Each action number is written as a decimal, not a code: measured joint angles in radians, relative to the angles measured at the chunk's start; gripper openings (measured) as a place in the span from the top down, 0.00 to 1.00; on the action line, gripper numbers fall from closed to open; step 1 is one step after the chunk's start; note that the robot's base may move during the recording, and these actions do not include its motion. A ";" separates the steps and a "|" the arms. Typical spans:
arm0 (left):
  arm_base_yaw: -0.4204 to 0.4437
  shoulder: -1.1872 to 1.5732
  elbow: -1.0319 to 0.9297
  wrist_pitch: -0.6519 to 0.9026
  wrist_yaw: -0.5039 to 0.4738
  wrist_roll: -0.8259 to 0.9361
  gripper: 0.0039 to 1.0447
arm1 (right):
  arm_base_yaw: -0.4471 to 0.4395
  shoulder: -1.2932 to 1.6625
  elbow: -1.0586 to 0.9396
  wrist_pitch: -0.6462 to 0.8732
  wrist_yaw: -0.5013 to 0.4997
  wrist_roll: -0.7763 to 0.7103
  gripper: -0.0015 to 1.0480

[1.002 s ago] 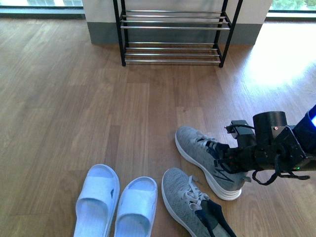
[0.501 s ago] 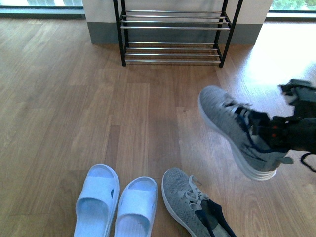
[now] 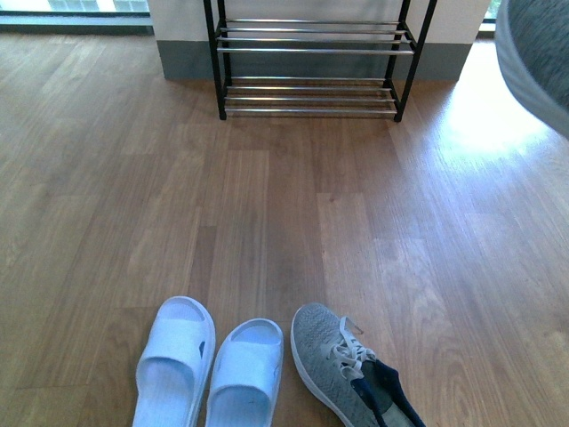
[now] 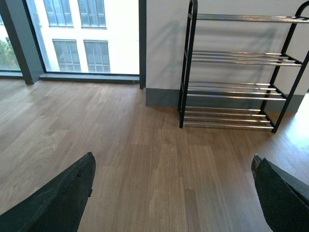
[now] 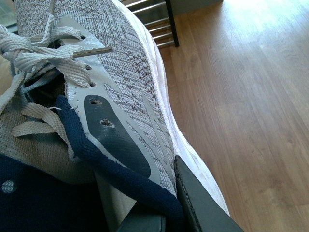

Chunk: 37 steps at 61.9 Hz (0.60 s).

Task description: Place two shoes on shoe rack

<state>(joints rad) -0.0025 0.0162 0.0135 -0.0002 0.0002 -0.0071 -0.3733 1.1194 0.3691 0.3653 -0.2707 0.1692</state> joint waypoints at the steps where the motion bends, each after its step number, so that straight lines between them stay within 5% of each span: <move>1: 0.000 0.000 0.000 0.000 0.000 0.000 0.09 | -0.003 -0.014 -0.006 -0.006 -0.005 0.003 0.98; 37: 0.000 0.000 0.000 0.000 -0.003 0.000 0.09 | -0.011 -0.041 -0.023 -0.014 -0.023 0.022 0.98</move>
<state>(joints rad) -0.0025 0.0166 0.0135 -0.0002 -0.0025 -0.0071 -0.3840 1.0782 0.3462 0.3511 -0.2935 0.1913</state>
